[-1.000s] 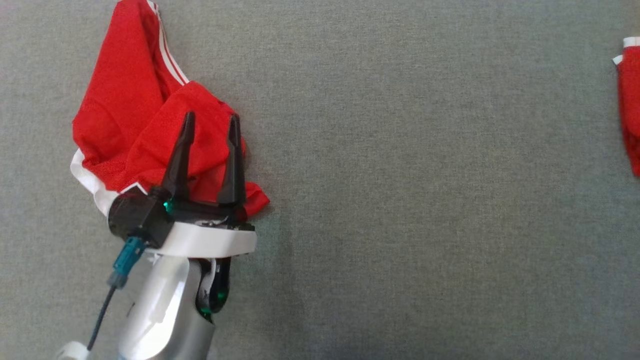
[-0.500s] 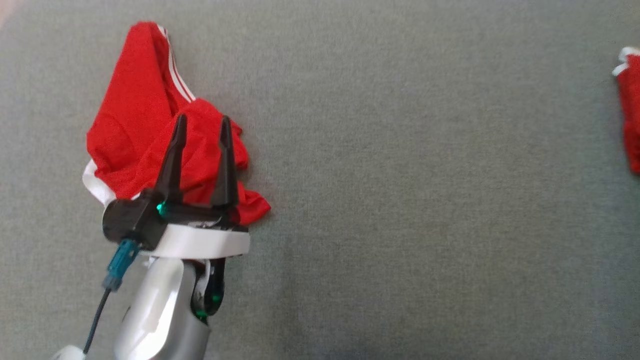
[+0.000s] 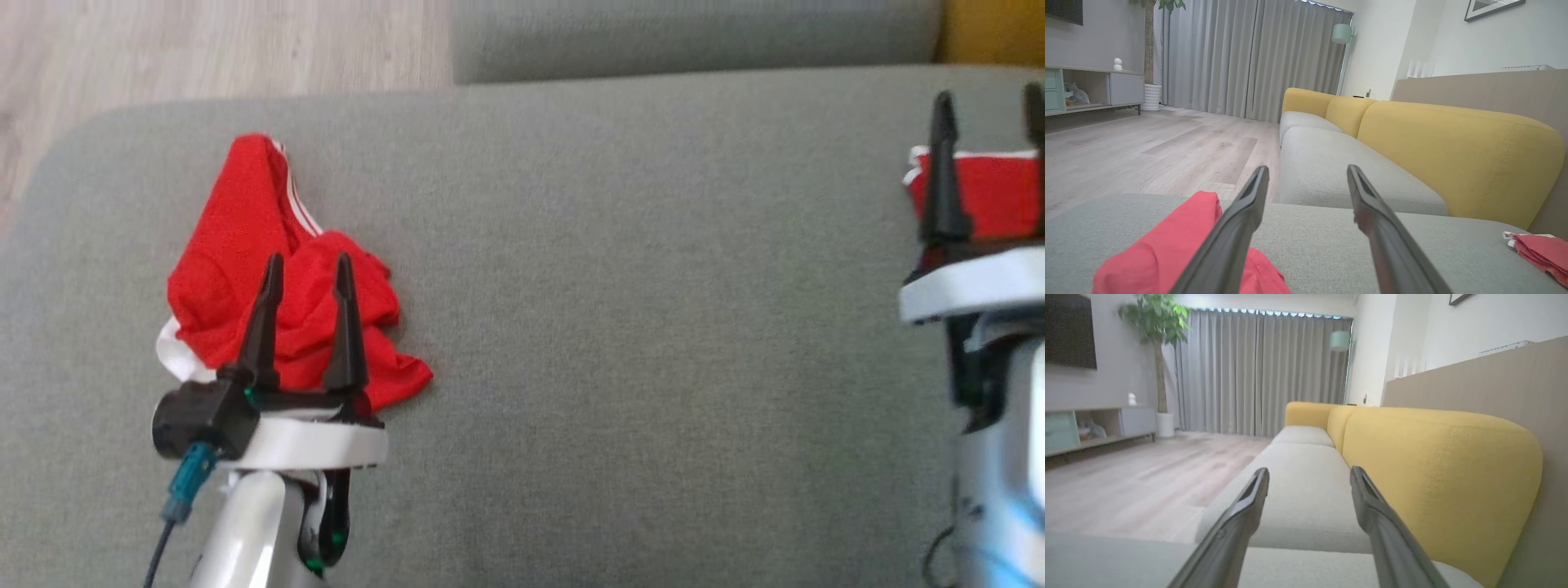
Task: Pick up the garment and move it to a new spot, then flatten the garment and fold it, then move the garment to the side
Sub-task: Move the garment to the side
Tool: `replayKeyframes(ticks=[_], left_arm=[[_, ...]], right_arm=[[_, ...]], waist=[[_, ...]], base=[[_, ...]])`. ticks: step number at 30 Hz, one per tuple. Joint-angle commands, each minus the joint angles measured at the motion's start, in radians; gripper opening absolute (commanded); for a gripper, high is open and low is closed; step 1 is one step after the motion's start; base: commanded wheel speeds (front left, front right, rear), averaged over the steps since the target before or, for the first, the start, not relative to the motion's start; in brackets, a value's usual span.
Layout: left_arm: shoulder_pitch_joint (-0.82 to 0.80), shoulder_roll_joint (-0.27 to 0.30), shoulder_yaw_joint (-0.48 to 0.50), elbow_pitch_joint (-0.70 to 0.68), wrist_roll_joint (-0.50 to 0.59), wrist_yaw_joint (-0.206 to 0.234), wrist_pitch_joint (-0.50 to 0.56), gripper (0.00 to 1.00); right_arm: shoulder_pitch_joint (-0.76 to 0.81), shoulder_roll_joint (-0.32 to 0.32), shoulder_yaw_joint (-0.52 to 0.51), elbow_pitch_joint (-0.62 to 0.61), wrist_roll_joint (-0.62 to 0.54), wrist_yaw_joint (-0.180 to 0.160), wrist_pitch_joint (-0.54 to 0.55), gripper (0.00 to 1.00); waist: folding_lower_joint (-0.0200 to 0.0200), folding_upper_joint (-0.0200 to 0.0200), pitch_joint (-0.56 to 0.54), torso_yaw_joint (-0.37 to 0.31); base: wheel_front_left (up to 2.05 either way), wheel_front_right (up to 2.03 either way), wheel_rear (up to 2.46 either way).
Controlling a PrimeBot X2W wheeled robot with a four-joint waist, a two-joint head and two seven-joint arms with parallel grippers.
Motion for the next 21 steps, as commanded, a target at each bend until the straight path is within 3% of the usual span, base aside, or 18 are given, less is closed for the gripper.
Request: replayKeyframes(ticks=[1,6,21], left_arm=[[-0.011,0.007,0.039,-0.027,0.008,-0.002,-0.006,1.00],[0.013,0.007,0.027,-0.024,0.003,0.001,-0.006,1.00],[0.086,0.007,-0.008,0.030,-0.002,-0.008,-0.006,1.00]], right_arm=[[-0.005,0.010,0.014,-0.044,0.022,0.003,-0.020,1.00],[0.071,0.057,0.034,-0.050,0.098,0.003,-0.073,1.00],[0.265,0.059,0.138,0.178,0.203,0.003,-0.214,1.00]], waist=[[0.0002,0.0000,-0.030,-0.009],[0.0002,0.0000,-0.063,-0.004],[0.0002,0.0000,-0.089,-0.003]], base=[[0.00,0.00,0.00],[0.00,0.00,0.00],[0.00,0.00,0.00]])
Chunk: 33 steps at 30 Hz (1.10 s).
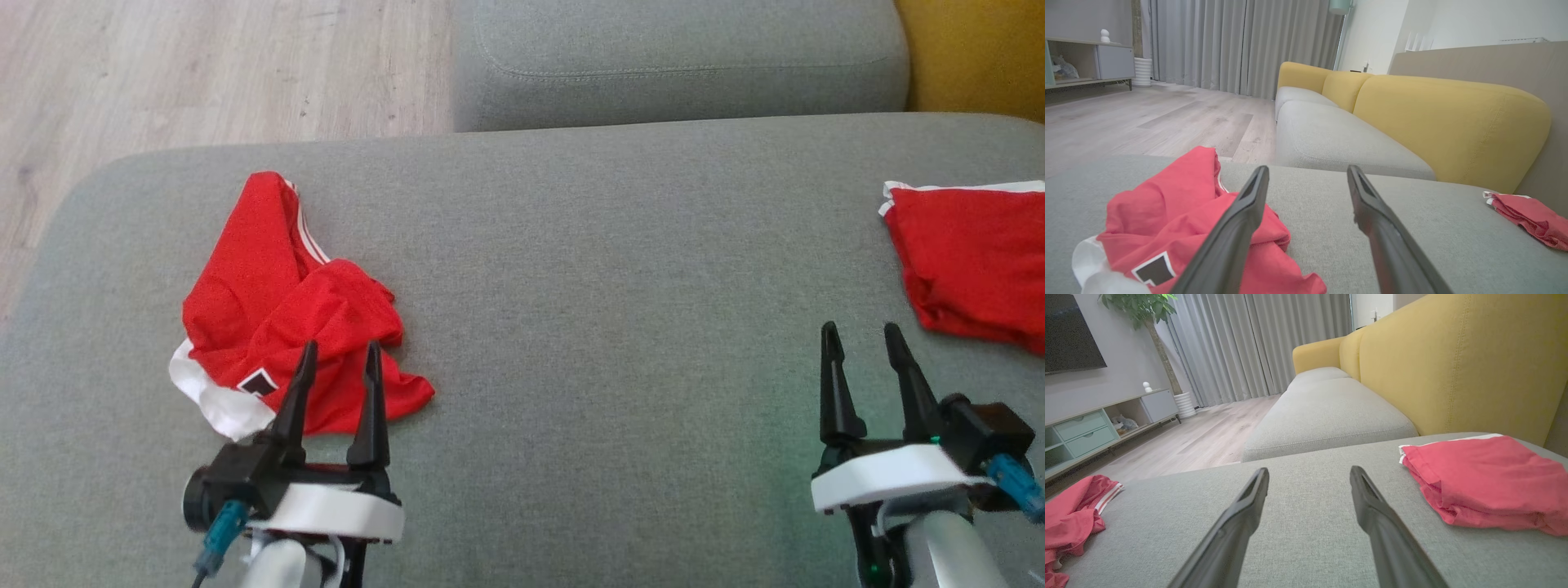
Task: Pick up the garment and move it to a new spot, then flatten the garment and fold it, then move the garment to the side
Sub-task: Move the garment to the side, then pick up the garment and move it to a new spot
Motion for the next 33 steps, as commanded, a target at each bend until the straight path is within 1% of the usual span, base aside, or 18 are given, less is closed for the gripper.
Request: replayKeyframes(ticks=[1,6,13,20,26,33], left_arm=[[-0.023,0.004,0.026,-0.021,-0.003,-0.008,-0.006,1.00],[-0.022,0.004,0.032,-0.002,-0.001,-0.012,-0.006,1.00],[-0.027,0.004,0.036,-0.005,-0.009,-0.008,-0.006,1.00],[-0.030,0.004,0.032,-0.009,-0.013,-0.004,-0.006,1.00],[-0.034,0.004,0.036,-0.011,-0.010,-0.001,-0.006,1.00],[-0.036,0.004,0.039,-0.007,-0.008,0.001,-0.006,1.00]], right_arm=[[-0.022,-0.003,0.028,-0.024,0.011,0.003,-0.014,1.00],[-0.025,-0.003,0.032,-0.001,0.022,0.003,-0.021,1.00],[-0.026,-0.003,0.027,-0.027,0.024,0.003,-0.022,1.00],[-0.017,-0.003,0.024,-0.043,0.031,0.003,-0.022,1.00],[-0.001,-0.003,0.065,-0.052,0.044,0.003,-0.022,1.00],[0.010,-0.003,0.108,-0.061,0.055,0.003,-0.022,1.00]], waist=[[0.0001,0.0000,0.001,-0.001],[0.0001,0.0000,0.004,-0.009],[0.0001,0.0000,0.007,-0.016],[0.0001,0.0000,0.004,-0.006],[0.0001,0.0000,-0.001,0.041],[0.0001,0.0000,-0.002,0.153]], base=[[0.00,0.00,0.00],[0.00,0.00,0.00],[0.00,0.00,0.00],[0.00,0.00,0.00],[0.00,0.00,0.00],[0.00,0.00,0.00]])
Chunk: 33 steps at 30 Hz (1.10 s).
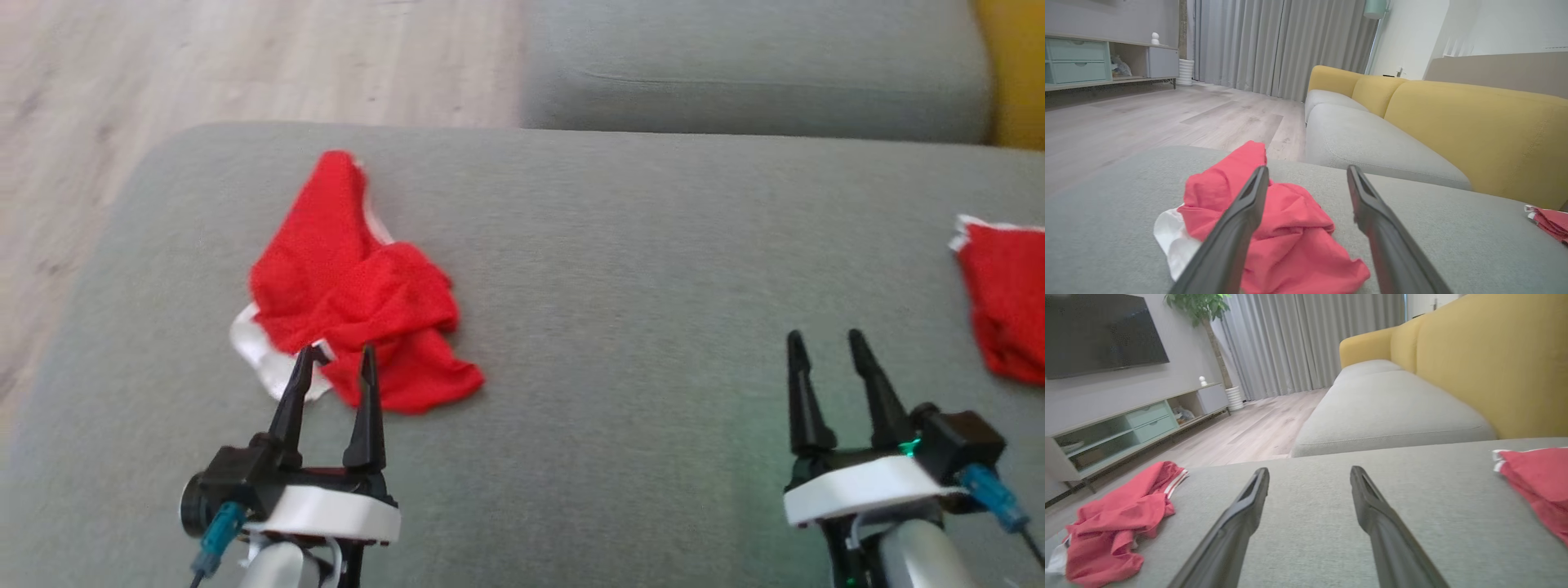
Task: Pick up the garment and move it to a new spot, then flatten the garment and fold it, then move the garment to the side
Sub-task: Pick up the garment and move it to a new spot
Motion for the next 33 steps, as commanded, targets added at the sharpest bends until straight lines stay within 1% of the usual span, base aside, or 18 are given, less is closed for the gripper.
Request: replayKeyframes(ticks=[1,9,10,14,18,23,27,29,31,33], left_arm=[[-0.041,0.004,0.039,-0.031,0.004,0.006,-0.006,1.00],[-0.030,0.004,0.059,-0.019,0.024,-0.004,-0.006,1.00],[-0.030,0.004,0.059,-0.019,0.024,-0.004,-0.006,1.00],[-0.026,0.004,0.071,-0.020,0.033,-0.008,-0.006,1.00],[-0.020,0.004,0.081,-0.022,0.039,-0.013,-0.006,1.00],[-0.019,0.004,0.091,-0.024,0.048,-0.020,-0.006,1.00],[-0.043,0.005,0.102,-0.022,0.068,-0.031,-0.006,1.00],[-0.072,0.006,0.105,-0.010,0.057,-0.042,-0.006,1.00],[-0.125,0.019,0.087,0.011,0.061,-0.054,-0.006,1.00],[-0.195,0.034,0.070,0.039,0.051,-0.063,0.025,1.00]], right_arm=[[-0.020,-0.004,0.033,-0.038,0.008,0.003,-0.013,1.00],[0.005,-0.004,0.083,-0.038,0.020,0.003,-0.013,1.00],[0.005,-0.004,0.083,-0.038,0.020,0.003,-0.013,1.00],[0.007,-0.004,0.115,-0.041,0.026,0.003,-0.013,1.00],[0.004,-0.004,0.126,-0.038,0.029,0.003,-0.013,1.00],[0.005,-0.004,0.136,-0.034,0.031,0.003,-0.013,1.00],[-0.006,-0.004,0.142,-0.034,0.028,0.003,-0.013,1.00],[-0.013,-0.004,0.137,-0.035,0.023,0.003,-0.013,1.00],[-0.019,-0.004,0.128,-0.038,0.017,0.003,-0.013,1.00],[-0.027,-0.004,0.120,-0.042,0.008,0.003,-0.013,1.00]], waist=[[0.0000,0.0000,-0.001,0.055],[0.0000,0.0000,-0.019,0.198],[0.0000,0.0000,-0.019,0.198],[0.0000,0.0000,-0.021,0.254],[0.0000,0.0000,-0.020,0.291],[0.0000,0.0000,-0.017,0.306],[0.0000,0.0000,0.001,0.290],[0.0000,0.0000,0.017,0.279],[0.0000,0.0000,0.036,0.269],[0.0000,0.0000,0.058,0.259]], base=[[0.00,0.00,0.00],[0.00,0.00,0.00],[0.00,0.00,0.00],[0.00,0.00,0.00],[0.00,0.00,0.00],[0.00,0.00,0.00],[0.00,0.00,0.00],[0.00,0.00,0.00],[0.00,0.00,0.00],[0.00,0.00,0.00]])
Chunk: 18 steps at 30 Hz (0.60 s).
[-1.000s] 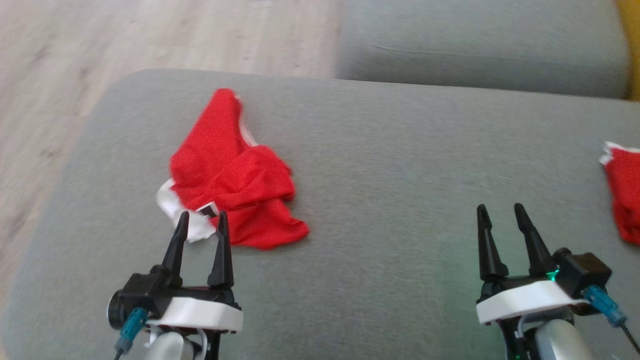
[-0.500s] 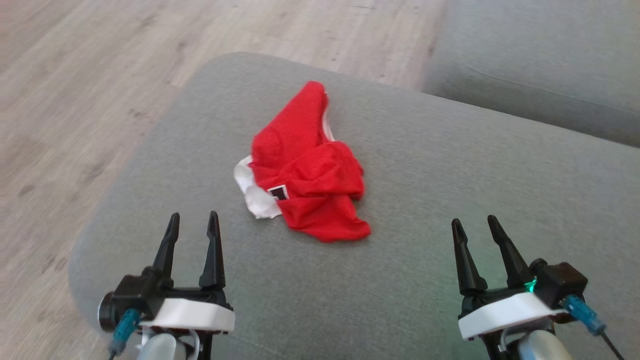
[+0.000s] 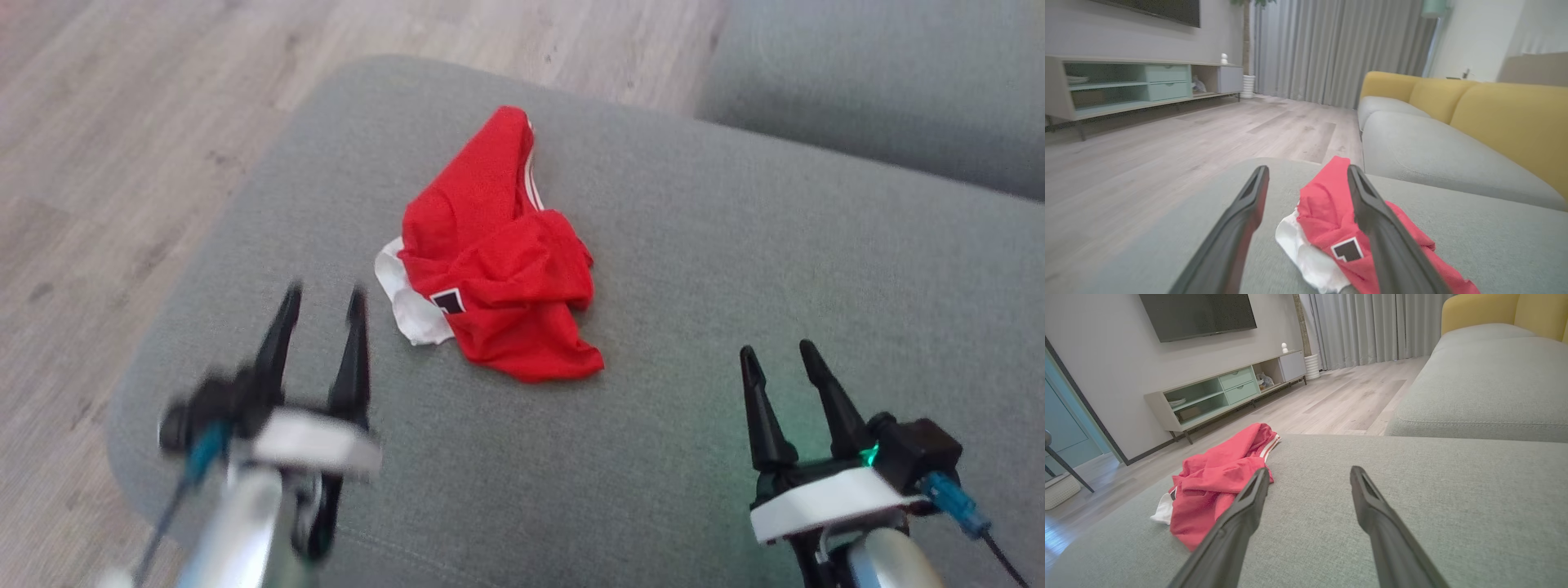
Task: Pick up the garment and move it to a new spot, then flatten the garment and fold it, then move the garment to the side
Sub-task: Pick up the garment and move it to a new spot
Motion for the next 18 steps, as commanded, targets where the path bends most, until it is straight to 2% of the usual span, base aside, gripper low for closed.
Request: replayKeyframes(ticks=[1,6,9,12,18], left_arm=[[-0.131,0.033,0.008,-0.017,-0.003,-0.011,0.032,1.00],[-0.337,0.082,-0.102,0.041,-0.037,-0.022,0.177,1.00],[-0.448,0.133,-0.253,0.071,-0.127,-0.023,0.293,1.00],[-0.554,0.215,-0.425,0.090,-0.212,-0.023,0.399,1.00],[-0.700,0.330,-0.646,0.146,-0.383,-0.023,0.516,1.00]], right_arm=[[-0.051,-0.004,0.016,-0.039,-0.013,0.003,-0.011,1.00],[-0.088,-0.004,-0.014,-0.074,-0.041,0.003,-0.011,1.00],[-0.114,-0.004,-0.023,-0.084,-0.052,0.003,-0.011,1.00],[-0.141,-0.004,-0.023,-0.092,-0.063,0.003,-0.011,1.00],[-0.182,-0.004,-0.025,-0.106,-0.065,0.003,-0.011,1.00]], waist=[[0.0000,0.0000,0.034,-0.021],[0.0000,0.0000,0.107,-0.059],[0.0000,0.0000,0.151,-0.085],[0.0000,0.0000,0.193,-0.112],[0.0000,0.0000,0.259,-0.160]], base=[[0.00,0.00,0.00],[0.00,0.00,0.00],[0.00,0.00,0.00],[0.00,0.00,0.00],[0.00,0.00,0.00]])
